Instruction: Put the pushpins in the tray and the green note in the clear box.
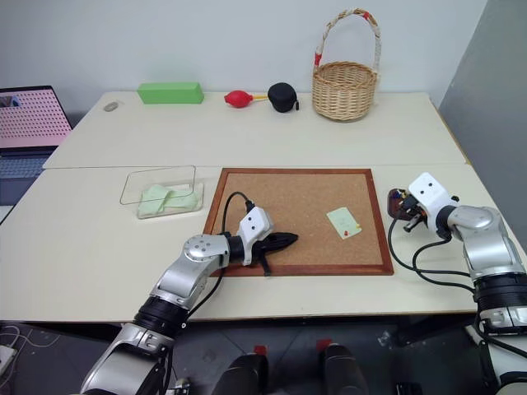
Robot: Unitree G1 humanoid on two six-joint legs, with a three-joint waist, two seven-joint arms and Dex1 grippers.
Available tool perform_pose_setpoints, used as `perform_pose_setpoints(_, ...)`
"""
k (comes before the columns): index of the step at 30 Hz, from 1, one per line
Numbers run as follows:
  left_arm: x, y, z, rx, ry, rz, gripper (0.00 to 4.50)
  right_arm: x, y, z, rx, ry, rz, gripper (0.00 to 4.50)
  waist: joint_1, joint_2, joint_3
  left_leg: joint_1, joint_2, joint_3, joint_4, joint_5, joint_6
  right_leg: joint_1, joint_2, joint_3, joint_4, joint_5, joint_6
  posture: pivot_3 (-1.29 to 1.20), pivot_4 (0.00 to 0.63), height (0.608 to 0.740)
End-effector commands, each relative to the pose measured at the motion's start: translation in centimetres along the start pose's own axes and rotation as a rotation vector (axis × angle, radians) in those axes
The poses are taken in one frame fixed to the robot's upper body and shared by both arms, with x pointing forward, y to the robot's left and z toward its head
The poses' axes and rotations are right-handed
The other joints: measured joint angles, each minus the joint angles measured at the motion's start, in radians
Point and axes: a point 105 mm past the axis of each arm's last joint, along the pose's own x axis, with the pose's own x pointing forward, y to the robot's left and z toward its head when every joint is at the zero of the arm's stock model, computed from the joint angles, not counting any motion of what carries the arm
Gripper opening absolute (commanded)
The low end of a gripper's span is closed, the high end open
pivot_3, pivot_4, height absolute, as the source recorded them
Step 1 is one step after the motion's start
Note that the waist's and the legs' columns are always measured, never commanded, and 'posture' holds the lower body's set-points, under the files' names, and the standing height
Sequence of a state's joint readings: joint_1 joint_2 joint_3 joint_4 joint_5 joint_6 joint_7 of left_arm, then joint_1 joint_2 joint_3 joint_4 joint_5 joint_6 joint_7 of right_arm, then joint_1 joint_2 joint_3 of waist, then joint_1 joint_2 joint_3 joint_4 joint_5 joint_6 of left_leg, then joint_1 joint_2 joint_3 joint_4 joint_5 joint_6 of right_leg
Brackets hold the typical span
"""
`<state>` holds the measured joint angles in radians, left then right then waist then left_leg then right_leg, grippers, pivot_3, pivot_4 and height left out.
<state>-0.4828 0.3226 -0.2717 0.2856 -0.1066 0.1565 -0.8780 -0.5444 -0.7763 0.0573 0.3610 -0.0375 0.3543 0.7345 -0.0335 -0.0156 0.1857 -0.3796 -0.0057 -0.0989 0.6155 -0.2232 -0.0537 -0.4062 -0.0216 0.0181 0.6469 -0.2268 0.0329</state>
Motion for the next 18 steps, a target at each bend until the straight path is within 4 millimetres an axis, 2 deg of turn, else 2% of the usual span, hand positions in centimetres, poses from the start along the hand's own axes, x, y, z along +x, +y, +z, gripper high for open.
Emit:
perform_pose_setpoints(1, -0.3, -0.5, -2.8, -0.031, 0.099, 0.003, 0.0, -0.2, -1.6, 1.5, -0.033, -0.042, -0.055, 0.5, 0.0, 0.0, 0.0, 0.0, 0.0, 0.0, 0.0, 0.0, 0.0, 0.0, 0.0, 0.0, 0.0, 0.0, 0.0, 0.0, 0.15, 0.74)
perform_pose_setpoints(10, -0.5, -0.5, -3.1, -0.03, 0.107, 0.006, 0.0, -0.3, -2.3, 2.3, -0.021, -0.072, -0.077, 2.35, 0.0, 0.0, 0.0, 0.0, 0.0, 0.0, 0.0, 0.0, 0.0, 0.0, 0.0, 0.0, 0.0, 0.0, 0.0, 0.0, 0.15, 0.74)
perform_pose_setpoints(12, -0.5, -0.5, -3.1, -0.03, 0.109, 0.005, 0.0, -0.7, -2.5, 2.9, -0.011, -0.104, -0.075, 2.9, 0.0, 0.0, 0.0, 0.0, 0.0, 0.0, 0.0, 0.0, 0.0, 0.0, 0.0, 0.0, 0.0, 0.0, 0.0, 0.0, 0.15, 0.74)
perform_pose_setpoints(14, -0.5, -0.6, -3.1, -0.03, 0.11, 0.004, 0.0, -1.2, -1.9, 3.8, 0.017, -0.158, -0.029, 3.04, 0.0, 0.0, 0.0, 0.0, 0.0, 0.0, 0.0, 0.0, 0.0, 0.0, 0.0, 0.0, 0.0, 0.0, 0.0, 0.0, 0.15, 0.74)
perform_pose_setpoints(18, -0.5, -0.6, -3.2, -0.031, 0.11, 0.0, 0.0, -2.5, 1.6, 5.1, 0.087, -0.27, 0.141, 3.04, 0.001, 0.0, 0.0, 0.0, 0.0, -0.001, 0.0, 0.0, 0.0, 0.0, 0.0, -0.001, 0.0, 0.0, 0.0, 0.0, 0.15, 0.74)
